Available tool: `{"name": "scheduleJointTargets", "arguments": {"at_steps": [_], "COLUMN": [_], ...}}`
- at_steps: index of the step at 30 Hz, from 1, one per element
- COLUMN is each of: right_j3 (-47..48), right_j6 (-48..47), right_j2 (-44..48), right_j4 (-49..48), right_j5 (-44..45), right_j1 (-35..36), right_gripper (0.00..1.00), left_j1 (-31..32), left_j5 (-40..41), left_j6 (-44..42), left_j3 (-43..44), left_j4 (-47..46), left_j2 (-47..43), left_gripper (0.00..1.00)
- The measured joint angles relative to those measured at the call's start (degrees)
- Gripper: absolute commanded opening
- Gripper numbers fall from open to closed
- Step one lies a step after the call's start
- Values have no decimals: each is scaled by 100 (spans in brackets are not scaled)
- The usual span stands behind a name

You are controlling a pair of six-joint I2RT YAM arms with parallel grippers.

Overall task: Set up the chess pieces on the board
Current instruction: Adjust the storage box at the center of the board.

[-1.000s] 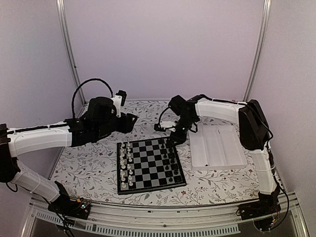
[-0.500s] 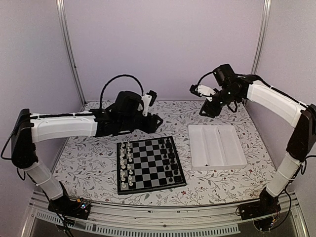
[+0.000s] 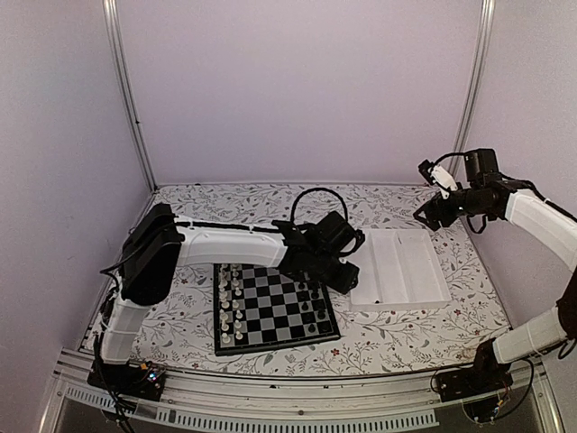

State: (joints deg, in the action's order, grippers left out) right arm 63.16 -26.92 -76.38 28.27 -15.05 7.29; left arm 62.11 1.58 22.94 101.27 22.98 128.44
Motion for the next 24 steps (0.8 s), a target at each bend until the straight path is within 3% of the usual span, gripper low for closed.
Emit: {"name": "scheduleJointTargets", "arguments": {"at_steps": [8, 16, 24], "right_j3": [-470, -542, -542], "right_j6": [-166, -289, -673], "right_j2": [111, 173, 179], "right_j4": [20, 42, 461], "right_j5": [-389, -575, -1071], "right_j1": [17, 15, 15], "right_gripper": [74, 66, 59], "left_j1": [-2, -52, -111], "left_j5": [-299, -446, -387], "left_j6": [422, 634, 450], "left_j3": [750, 1397, 1534], "left_j4": [614, 918, 907], "left_j2": [579, 994, 1001], "left_gripper": [37, 3, 0]}}
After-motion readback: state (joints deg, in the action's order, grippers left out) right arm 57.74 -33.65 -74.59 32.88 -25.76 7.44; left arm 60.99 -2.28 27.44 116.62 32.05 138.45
